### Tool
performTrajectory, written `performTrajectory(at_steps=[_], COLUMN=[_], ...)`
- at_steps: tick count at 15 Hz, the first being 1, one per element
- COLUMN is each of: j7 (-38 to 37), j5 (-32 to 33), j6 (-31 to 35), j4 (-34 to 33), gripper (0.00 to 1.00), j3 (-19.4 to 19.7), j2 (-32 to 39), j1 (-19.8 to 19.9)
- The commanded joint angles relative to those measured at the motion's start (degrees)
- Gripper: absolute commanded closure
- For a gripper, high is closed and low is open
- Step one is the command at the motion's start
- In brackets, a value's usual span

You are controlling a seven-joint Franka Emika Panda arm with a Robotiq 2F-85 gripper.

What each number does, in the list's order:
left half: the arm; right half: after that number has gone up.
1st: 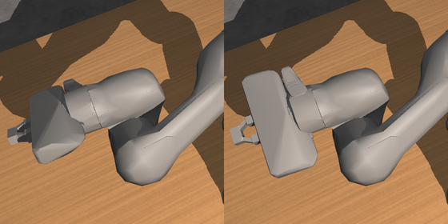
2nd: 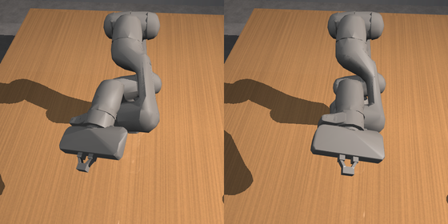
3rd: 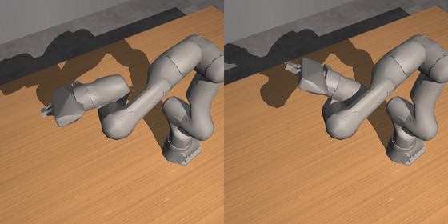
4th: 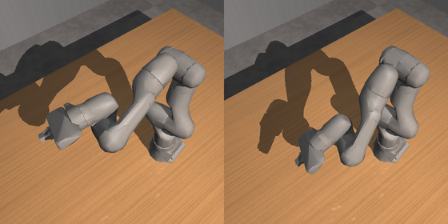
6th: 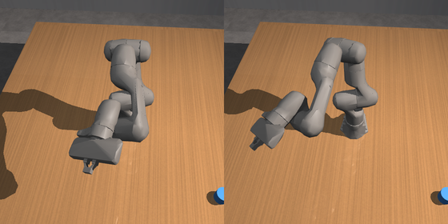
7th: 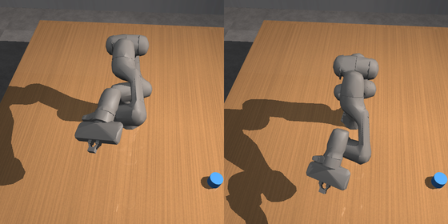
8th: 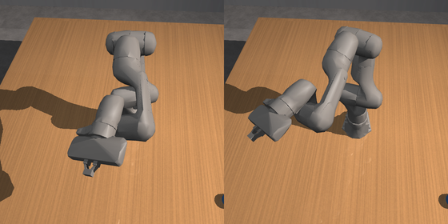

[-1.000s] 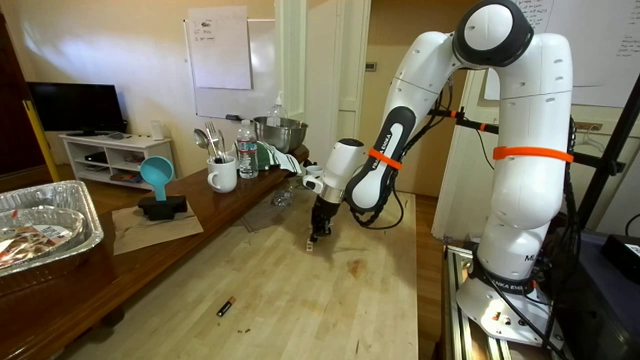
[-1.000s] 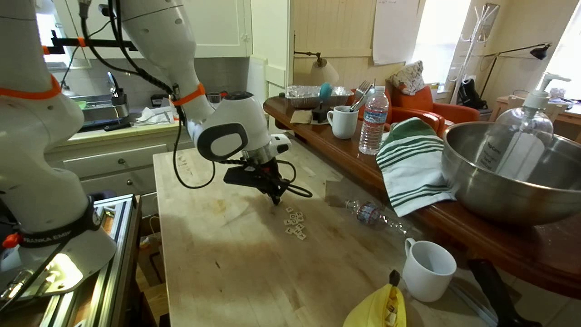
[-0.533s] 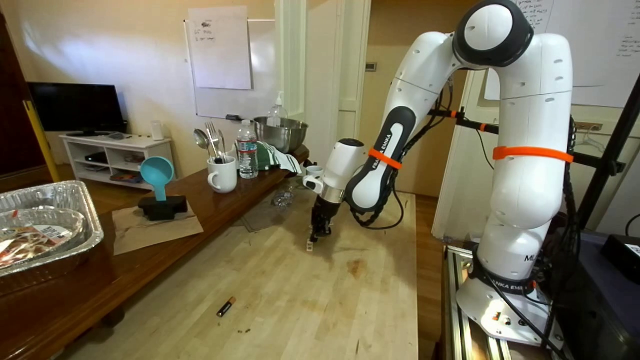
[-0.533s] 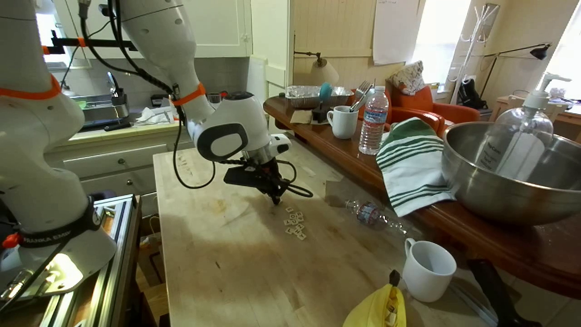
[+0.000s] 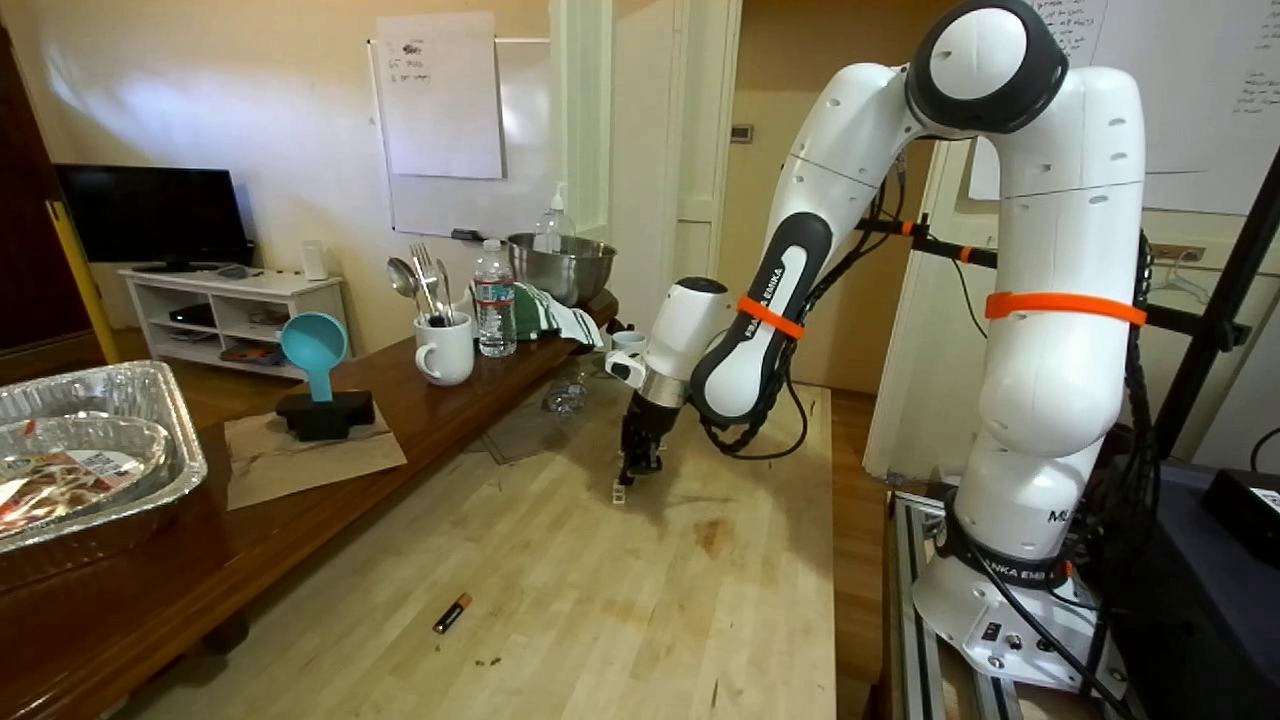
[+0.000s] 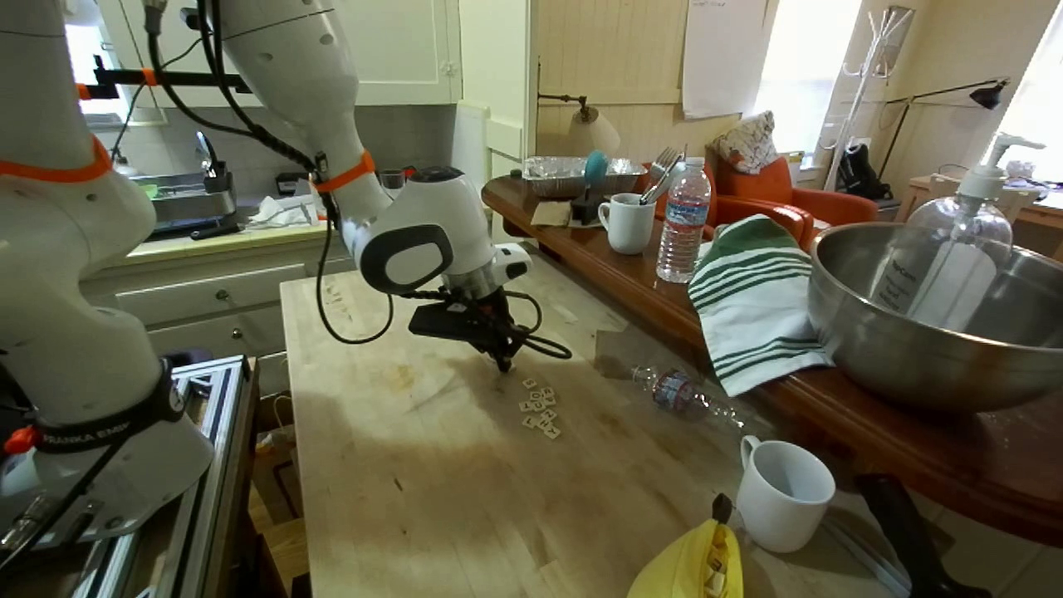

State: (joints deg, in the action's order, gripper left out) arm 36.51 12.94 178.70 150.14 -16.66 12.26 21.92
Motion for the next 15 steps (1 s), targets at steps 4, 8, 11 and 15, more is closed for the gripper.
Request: performTrajectory(at_steps=[4,8,11,15], j7=[1.3,-1.2,-7.0,-13.7], j5=[-0.6,-1.4,-1.0,-0.7], j6=[-1.3,-2.4,-2.8,-4.6], j4=[1.0,1.0,1.2,0.6], gripper=[1.0,1.0,1.0,1.0], j3=[-1.4,0.0,4.6,13.6], j2=[-2.1,-4.2,-6.5,-8.3], j1=[1.9,1.7,-0.5,-5.8])
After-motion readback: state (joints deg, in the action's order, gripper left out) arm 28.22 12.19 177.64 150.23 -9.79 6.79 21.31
